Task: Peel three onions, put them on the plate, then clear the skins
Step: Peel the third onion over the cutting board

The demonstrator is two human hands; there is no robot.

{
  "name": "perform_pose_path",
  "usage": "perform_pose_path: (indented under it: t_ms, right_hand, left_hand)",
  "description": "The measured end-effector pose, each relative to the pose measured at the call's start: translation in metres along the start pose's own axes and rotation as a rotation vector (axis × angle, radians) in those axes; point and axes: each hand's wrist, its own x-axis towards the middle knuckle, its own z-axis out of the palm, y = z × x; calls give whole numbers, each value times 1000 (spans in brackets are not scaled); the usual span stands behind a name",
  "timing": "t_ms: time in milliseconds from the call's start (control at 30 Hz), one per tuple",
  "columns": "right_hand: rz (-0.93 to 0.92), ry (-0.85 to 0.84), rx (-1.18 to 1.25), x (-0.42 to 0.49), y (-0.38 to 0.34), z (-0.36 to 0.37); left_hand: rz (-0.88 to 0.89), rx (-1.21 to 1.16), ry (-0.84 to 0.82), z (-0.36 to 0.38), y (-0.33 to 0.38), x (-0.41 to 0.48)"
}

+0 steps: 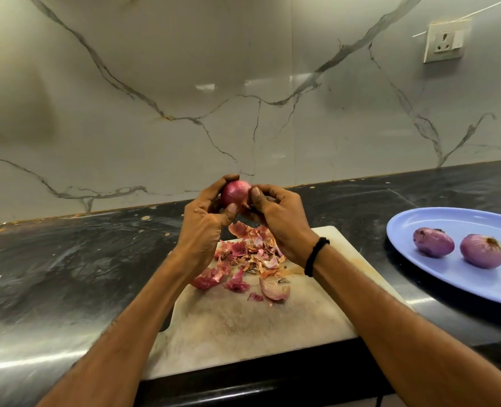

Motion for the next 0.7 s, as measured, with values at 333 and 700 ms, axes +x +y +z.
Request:
perform_pose_path:
  t_ms: [333, 700]
  right_hand:
    - [27, -44, 71, 2, 3, -1]
    - [-51, -114, 30, -2, 6, 2]
  left_hand:
    - [-47, 40, 44, 1, 0, 1]
    - [14, 34, 159, 2, 0, 0]
